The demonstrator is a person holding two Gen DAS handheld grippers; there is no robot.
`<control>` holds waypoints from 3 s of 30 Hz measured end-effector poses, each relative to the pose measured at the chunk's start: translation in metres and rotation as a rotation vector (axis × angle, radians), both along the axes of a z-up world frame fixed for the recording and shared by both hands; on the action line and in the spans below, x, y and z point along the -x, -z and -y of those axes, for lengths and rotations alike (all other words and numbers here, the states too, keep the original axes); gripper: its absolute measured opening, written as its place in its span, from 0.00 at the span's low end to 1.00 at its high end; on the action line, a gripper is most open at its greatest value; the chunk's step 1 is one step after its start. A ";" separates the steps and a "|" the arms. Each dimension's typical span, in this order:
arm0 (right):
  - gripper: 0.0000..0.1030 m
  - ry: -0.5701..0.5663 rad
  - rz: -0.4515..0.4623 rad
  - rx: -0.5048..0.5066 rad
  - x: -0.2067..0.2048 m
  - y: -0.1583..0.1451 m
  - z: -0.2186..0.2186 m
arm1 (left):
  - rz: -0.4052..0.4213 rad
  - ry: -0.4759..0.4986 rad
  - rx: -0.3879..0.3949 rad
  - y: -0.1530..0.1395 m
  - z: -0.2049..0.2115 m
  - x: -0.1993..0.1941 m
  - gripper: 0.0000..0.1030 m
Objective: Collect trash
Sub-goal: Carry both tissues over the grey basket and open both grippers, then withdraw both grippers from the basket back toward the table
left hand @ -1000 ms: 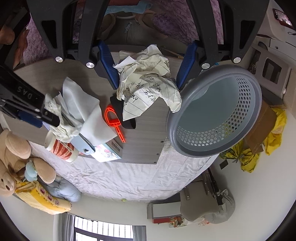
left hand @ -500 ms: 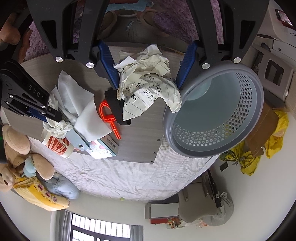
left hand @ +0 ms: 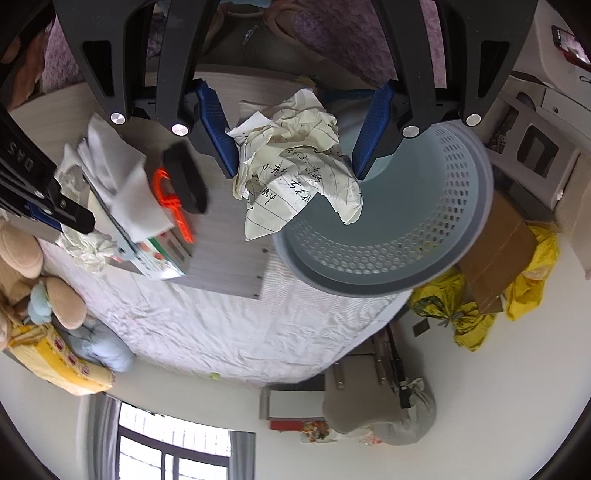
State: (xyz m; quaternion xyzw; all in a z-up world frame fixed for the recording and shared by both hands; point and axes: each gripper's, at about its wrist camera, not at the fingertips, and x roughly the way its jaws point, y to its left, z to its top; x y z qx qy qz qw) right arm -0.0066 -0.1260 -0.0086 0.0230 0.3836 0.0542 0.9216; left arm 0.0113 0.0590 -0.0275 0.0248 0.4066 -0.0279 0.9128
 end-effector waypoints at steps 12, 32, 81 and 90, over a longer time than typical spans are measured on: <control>0.24 -0.228 -0.036 -0.028 -0.043 0.001 -0.097 | -0.004 -0.183 -0.025 0.001 -0.082 -0.027 0.60; 0.24 -0.402 -0.104 -0.023 -0.086 0.015 -0.195 | -0.085 -0.265 -0.004 0.027 -0.147 -0.060 0.64; 0.68 -0.361 -0.065 -0.053 -0.076 0.003 -0.179 | -0.056 -0.315 0.017 0.008 -0.154 -0.040 0.94; 0.68 -0.340 -0.053 -0.069 -0.062 0.002 -0.160 | -0.053 -0.298 0.008 0.004 -0.140 -0.030 0.94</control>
